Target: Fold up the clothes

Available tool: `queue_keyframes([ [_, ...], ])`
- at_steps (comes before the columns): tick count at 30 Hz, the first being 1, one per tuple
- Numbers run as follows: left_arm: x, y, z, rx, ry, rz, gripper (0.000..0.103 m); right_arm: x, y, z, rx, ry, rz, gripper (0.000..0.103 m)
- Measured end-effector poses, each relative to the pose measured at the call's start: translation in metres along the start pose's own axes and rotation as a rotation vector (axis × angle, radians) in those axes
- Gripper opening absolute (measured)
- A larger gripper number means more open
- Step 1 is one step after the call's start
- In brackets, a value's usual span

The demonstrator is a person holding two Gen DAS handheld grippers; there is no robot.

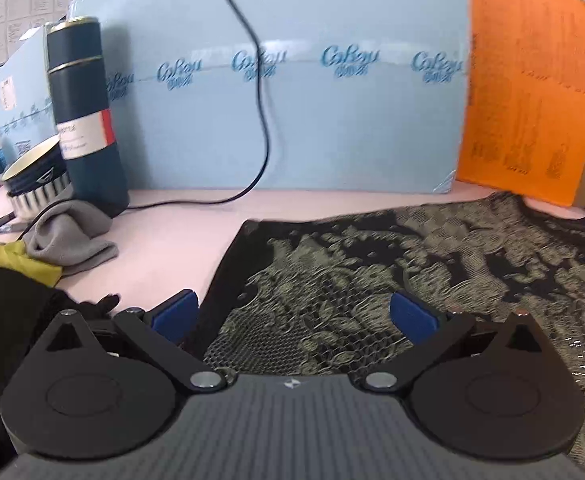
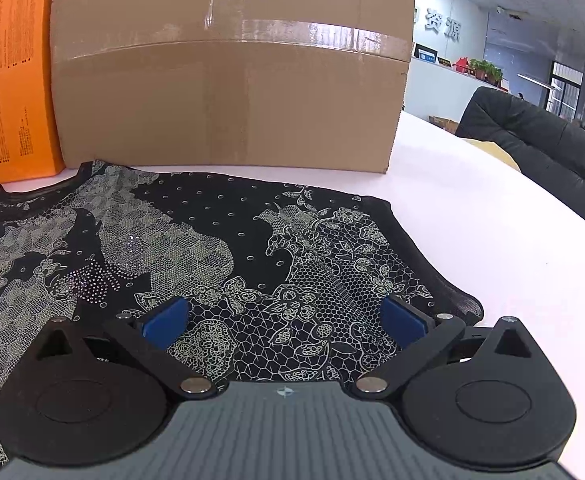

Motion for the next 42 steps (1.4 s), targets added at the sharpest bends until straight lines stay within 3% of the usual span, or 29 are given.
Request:
queue_keyframes([
  [6, 0.015, -0.016, 0.005, 0.099, 0.057, -0.056, 0.103, 0.001, 0.0, 0.0, 0.0, 0.005, 0.0, 0.103],
  [12, 0.024, -0.025, 0.007, 0.146, 0.106, -0.092, 0.103, 0.002, 0.0, 0.0, 0.002, 0.008, -0.002, 0.103],
  [16, 0.024, -0.023, 0.007, 0.129, 0.103, -0.109, 0.103, 0.002, 0.0, 0.0, 0.003, 0.009, -0.003, 0.103],
  [25, 0.008, -0.005, 0.003, -0.019, -0.014, -0.156, 0.103, 0.002, 0.0, -0.001, 0.002, 0.008, -0.007, 0.103],
  [31, 0.0, -0.002, 0.002, -0.043, -0.053, -0.129, 0.103, 0.001, -0.001, -0.001, 0.003, 0.004, -0.011, 0.103],
  [37, 0.002, -0.006, 0.006, 0.018, 0.02, -0.093, 0.103, 0.002, -0.001, -0.001, 0.003, 0.006, -0.013, 0.103],
  [42, 0.008, -0.012, 0.009, 0.058, 0.086, -0.111, 0.103, 0.001, 0.0, -0.001, 0.003, 0.006, -0.014, 0.103],
])
Point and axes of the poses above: each gripper's, at about its wrist camera, not at the fingertips, and y roughly the way its jaws point, x to its right, z to its top, the point moved 4 cm from there along y, roughly the way its jaws point, and after that the axes turned 8 degrees about x, right-handed, at the moved point
